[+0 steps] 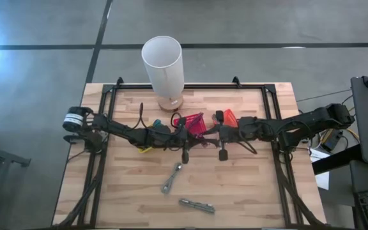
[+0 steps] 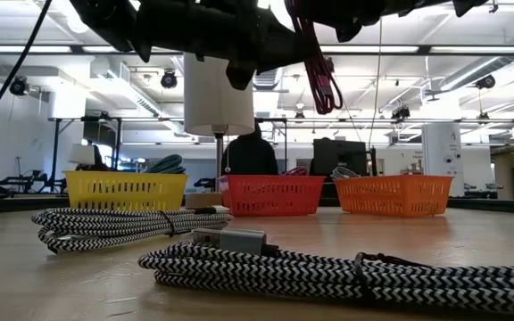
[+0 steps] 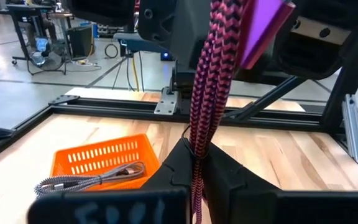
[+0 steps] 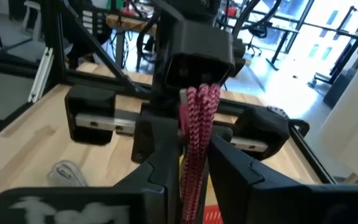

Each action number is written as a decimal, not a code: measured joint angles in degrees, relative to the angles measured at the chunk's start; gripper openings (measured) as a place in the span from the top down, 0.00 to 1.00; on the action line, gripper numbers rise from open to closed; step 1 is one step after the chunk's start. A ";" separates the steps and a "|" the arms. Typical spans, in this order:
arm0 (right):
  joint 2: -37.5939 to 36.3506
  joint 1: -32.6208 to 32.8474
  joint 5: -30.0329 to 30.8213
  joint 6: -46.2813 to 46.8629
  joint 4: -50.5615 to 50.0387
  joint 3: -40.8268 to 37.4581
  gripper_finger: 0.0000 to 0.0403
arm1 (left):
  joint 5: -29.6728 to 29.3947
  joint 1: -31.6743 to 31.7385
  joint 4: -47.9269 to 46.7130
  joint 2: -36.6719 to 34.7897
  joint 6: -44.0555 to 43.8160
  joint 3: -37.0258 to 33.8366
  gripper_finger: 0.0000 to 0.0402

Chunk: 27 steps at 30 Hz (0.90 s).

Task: Pick & Place USB Port
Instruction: Put the pink charger cable into the red bin

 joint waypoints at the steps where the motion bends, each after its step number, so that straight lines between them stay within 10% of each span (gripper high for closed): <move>1: 0.00 0.00 0.00 0.00 -0.69 0.00 0.79 | -0.04 0.00 -0.02 0.00 0.00 0.00 0.96; 16: -1.29 0.04 0.74 -0.16 -8.57 -0.02 0.66 | -1.21 0.04 -7.52 -1.90 -2.07 0.04 0.96; 27: -8.16 0.02 10.60 6.04 -21.67 -0.04 0.65 | -9.15 4.07 -31.51 -8.41 -7.66 1.64 0.96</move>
